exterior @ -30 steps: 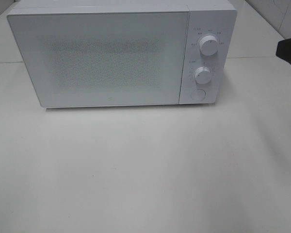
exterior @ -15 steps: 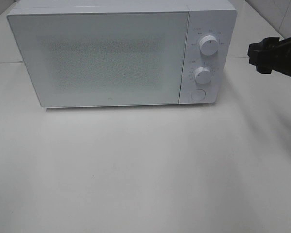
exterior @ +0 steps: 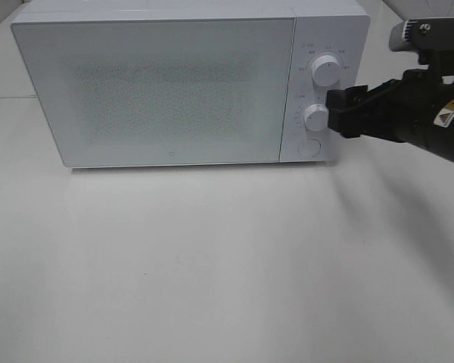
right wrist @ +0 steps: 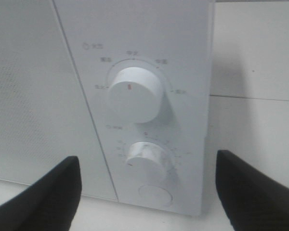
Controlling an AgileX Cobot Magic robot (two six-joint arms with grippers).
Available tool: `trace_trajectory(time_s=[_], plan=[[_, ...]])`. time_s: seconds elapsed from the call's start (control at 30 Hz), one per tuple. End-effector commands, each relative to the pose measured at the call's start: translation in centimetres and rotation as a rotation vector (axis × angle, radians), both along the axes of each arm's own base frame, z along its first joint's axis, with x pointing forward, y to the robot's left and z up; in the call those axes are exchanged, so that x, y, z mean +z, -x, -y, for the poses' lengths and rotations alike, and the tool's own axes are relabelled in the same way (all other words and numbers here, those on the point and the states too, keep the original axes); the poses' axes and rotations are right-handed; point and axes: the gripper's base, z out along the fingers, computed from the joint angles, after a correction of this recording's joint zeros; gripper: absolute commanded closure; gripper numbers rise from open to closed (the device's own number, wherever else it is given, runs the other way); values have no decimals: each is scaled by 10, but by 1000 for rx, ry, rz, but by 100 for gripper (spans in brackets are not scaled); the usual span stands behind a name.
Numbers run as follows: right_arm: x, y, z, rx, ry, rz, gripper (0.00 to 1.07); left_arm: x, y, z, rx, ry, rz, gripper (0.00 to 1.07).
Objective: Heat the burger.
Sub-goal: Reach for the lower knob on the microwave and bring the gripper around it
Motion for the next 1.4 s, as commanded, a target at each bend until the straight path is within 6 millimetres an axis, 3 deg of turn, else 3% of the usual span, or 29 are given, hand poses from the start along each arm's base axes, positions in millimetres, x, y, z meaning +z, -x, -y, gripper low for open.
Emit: trace_trajectory(time_s=[0.03, 0.43, 0.9, 1.07, 1.4], plan=[[-9, -3, -17, -19, -34, 47, 34, 0, 0, 0, 2, 12, 20, 106], [-45, -20, -31, -32, 31, 84, 34, 0, 0, 0, 3, 14, 19, 106], [-59, -40, -41, -33, 36, 80, 34, 0, 0, 0, 3, 14, 19, 106], [-59, -48, -40, -80, 44, 81, 39, 0, 0, 0, 3, 14, 19, 106], [-61, -49, -40, -77, 69, 60, 41, 0, 0, 0, 3, 14, 19, 106]])
